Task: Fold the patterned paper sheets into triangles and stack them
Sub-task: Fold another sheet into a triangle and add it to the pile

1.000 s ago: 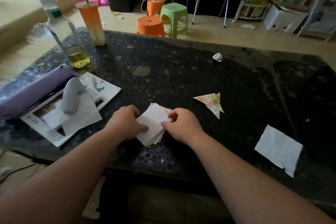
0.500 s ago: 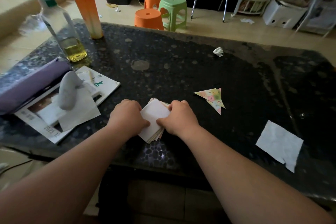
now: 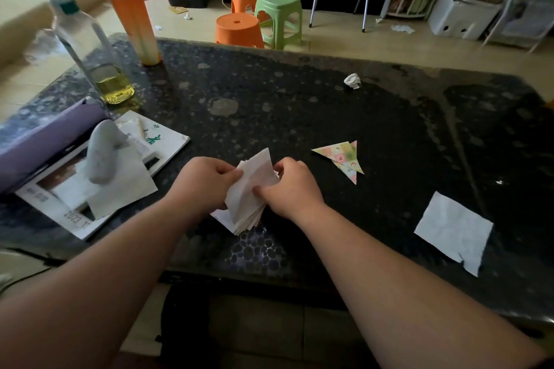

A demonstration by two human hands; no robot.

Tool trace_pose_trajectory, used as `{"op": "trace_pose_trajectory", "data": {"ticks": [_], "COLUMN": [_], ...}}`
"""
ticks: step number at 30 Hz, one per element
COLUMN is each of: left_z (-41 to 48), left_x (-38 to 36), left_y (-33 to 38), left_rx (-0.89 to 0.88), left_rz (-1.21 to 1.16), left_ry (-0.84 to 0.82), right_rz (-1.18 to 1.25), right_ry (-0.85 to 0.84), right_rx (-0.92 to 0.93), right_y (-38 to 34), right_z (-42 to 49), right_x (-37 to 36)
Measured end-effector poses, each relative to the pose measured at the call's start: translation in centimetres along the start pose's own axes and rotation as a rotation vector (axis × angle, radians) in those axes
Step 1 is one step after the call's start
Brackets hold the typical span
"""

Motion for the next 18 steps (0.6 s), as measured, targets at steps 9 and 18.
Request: {"op": "trace_pose_trajectory", "data": {"ticks": [9, 18], "left_z": [0.5, -1.2], "left_x": [-1.3, -3.5], "left_y": [-2.2, -0.6], "left_rx": [0.221, 0.353], "left_rz": [-0.505, -0.763], "left_ry": [-0.117, -0.276], "right_rz": [0.196, 0.371], "right_ry": [-0.002, 0.003], "right_rx": [0.005, -0.030], "right_y": [0.7, 1.5], "right_z": [0.5, 0.2], "right_x": [1.9, 2.9]}}
Point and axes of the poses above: each hand's wrist, its own z-axis towards the middle knuckle, its own x-axis out of the back of the hand, y = z × x, the point moved 10 cm from there along z, towards the middle knuckle
